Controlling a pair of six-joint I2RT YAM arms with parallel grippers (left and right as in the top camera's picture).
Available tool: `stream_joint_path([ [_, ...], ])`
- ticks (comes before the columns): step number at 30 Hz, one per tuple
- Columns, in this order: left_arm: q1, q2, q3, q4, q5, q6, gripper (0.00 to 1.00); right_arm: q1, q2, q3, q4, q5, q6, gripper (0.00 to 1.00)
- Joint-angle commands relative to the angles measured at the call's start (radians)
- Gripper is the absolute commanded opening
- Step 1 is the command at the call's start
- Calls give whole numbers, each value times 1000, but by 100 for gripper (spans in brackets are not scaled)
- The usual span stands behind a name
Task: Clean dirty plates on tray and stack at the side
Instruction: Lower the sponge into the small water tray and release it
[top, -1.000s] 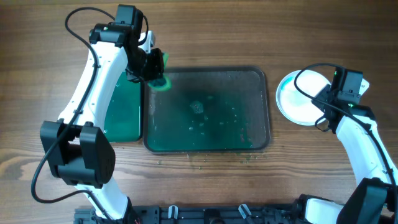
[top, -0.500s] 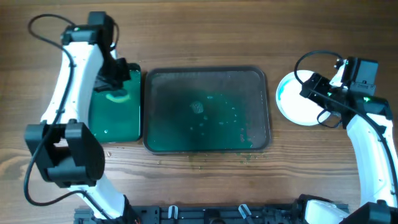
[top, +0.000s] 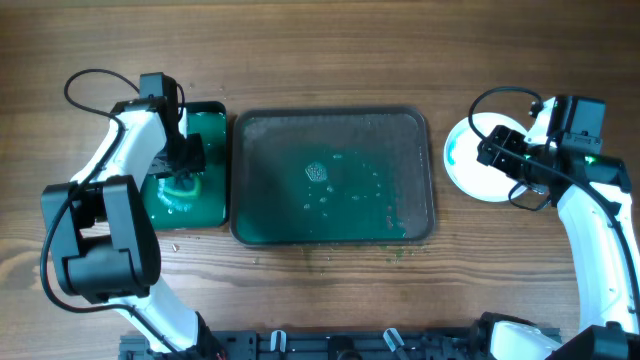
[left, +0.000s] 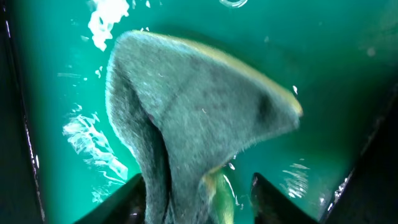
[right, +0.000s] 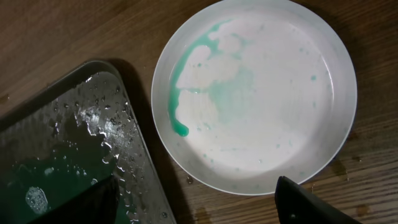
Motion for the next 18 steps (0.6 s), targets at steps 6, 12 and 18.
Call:
stream_joint_path([
  [6,-26,-123,102,-95,-10,11,94,5,-97,24,-48,-27,-74,79],
  [12,-85,-363,146,-107,-10,12,100,4,-351,62,-161,-27,-74,80],
  [18,-88,-427,146,-107,-10,12,100,4,-629,65,-291,-79,-69,100],
])
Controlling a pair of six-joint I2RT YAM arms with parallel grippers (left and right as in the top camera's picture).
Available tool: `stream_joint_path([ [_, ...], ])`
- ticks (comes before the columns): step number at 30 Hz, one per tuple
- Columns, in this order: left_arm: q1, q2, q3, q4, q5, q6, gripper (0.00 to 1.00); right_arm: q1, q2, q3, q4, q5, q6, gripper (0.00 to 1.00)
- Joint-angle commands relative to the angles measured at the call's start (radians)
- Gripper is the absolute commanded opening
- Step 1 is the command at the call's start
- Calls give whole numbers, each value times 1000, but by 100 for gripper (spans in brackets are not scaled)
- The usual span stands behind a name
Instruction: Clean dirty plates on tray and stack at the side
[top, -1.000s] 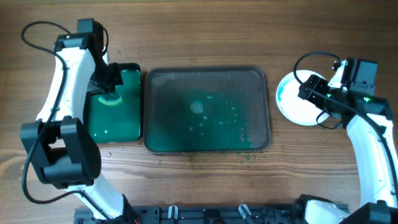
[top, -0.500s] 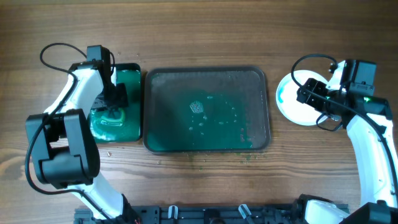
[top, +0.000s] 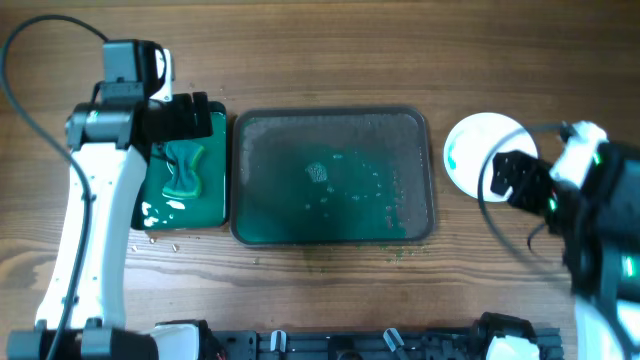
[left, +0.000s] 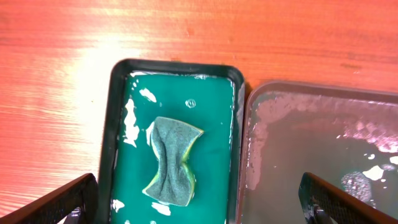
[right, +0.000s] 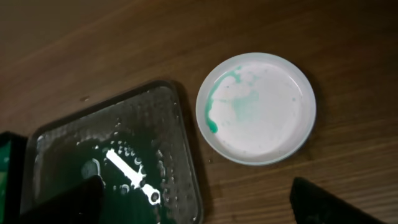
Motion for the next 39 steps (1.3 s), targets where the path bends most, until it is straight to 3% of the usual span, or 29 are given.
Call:
stream_joint_path([
  [1,1,5,0,-4,-10,5,100,4,-177,21,-85,-65,-10,100],
  [7,1,8,0,-4,-10,5,100,4,-349,21,-158,-64,15,100],
  [14,1,8,0,-4,-10,5,100,4,-366,18,-235,9,11,100],
  [21,1,8,0,-4,-10,5,100,43,-479,-204,211,-51,-197,100],
  [32,1,8,0,-4,-10,5,100,139,-787,-844,876,-49,-159,100],
  [39,1,8,0,-4,-10,5,100,139,-830,-1014,1042,-49,-116,100],
])
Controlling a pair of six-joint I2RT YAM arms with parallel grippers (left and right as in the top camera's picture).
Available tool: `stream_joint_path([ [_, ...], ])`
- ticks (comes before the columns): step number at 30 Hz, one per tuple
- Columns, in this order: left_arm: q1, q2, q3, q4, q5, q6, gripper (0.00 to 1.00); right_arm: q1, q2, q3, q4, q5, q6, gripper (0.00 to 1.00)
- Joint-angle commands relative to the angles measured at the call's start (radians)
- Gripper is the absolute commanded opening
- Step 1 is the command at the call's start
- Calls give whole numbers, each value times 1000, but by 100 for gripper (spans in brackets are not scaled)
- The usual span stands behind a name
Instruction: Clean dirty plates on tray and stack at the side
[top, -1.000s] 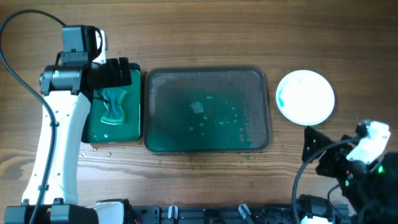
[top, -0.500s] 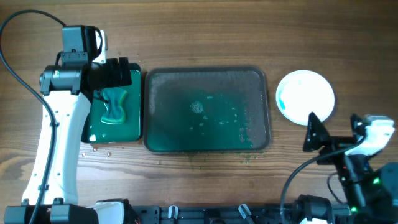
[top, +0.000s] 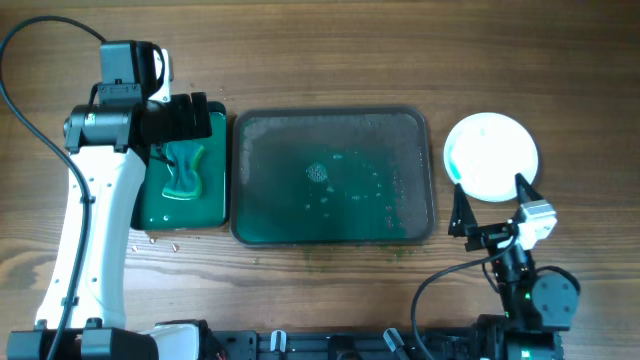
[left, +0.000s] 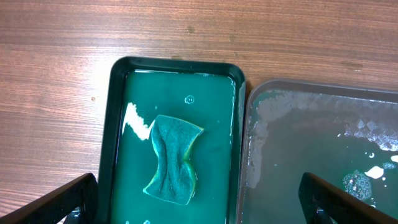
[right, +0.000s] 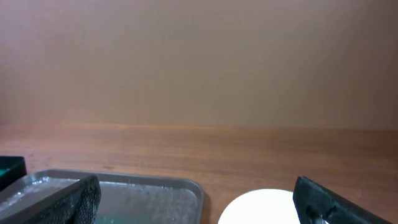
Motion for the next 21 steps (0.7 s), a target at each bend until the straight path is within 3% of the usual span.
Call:
stream_joint_path([
  [1,0,6,0,1,-9,5,100,7,-21,-61,54,-13,38,100],
  [21,0,6,0,1,-9,5,100,7,-13,-58,-2,-13,37,100],
])
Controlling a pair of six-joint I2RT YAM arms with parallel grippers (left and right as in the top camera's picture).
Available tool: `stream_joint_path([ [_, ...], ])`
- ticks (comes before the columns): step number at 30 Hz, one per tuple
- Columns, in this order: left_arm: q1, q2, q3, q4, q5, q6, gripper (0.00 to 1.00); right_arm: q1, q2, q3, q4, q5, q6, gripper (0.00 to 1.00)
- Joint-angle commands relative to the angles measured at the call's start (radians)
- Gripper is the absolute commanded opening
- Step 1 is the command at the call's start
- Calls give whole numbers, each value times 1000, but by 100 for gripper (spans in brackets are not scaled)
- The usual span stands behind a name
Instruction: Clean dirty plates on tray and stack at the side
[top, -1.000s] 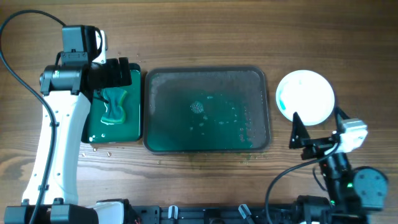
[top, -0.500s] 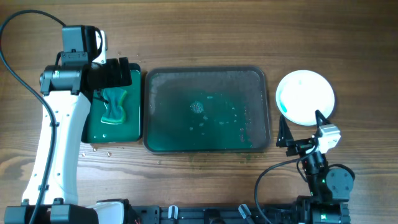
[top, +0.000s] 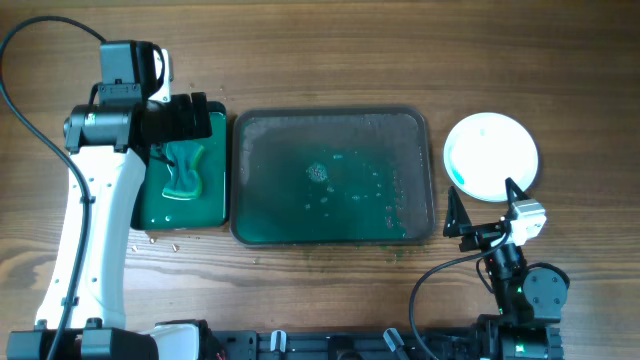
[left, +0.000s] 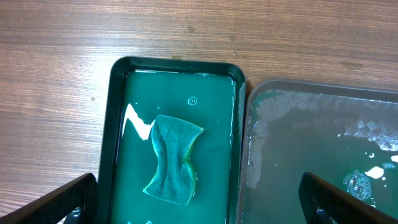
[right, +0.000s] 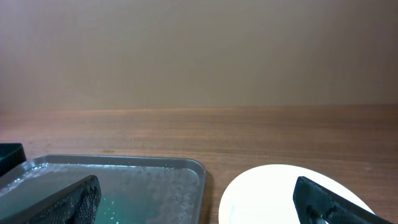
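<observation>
One white plate (top: 490, 152) streaked with green liquid lies on the wood to the right of the grey tray (top: 333, 232); it also shows in the right wrist view, plate (right: 283, 190) beside tray (right: 155, 171). My right gripper (top: 482, 212) sits low near the table's front, short of the plate, open and holding nothing. A green sponge (left: 173, 159) lies in the small dark basin (left: 115, 124) of green liquid. My left gripper (top: 186, 117) hangs open high above that basin, its fingers (left: 62, 200) wide apart.
The grey tray (left: 323, 106) holds only wet film, green puddles and foam. The basin (top: 218, 165) stands tight against the tray's left side. A few crumbs lie on the wood in front of the basin and tray.
The right wrist view has tipped slightly down, so more of the plate and tray shows. The left arm, sponge and plate have not moved.
First my left gripper was low in the basin right at the sponge and my right gripper was just above the plate beside the tray. Then the left stood raised and open with the sponge left in the basin. The right arm later sat back by the front edge.
</observation>
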Motion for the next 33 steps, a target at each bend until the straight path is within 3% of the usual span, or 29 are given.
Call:
stream_joint_path([
  [1,0,6,0,2,-9,5,100,6,-9,-2,5,-13,14,100],
  [11,-8,-33,0,1,-10,5,100,6,-9,-2,5,-13,15,100],
  [16,-22,-184,-55,2,-10,5,100,6,-9,-2,5,-13,15,100],
  [22,-21,-442,-253,21,-9,5,100,6,-9,-2,5,-13,14,100],
  [24,-21,-560,-369,106,35,5,100,6,-9,-2,5,-13,15,100],
  [28,-21,-834,-658,455,125,3,100,6,-9,-2,5,-13,14,100],
  [33,-21,-1121,-960,748,143,-60,100,6,-9,-2,5,-13,14,100],
])
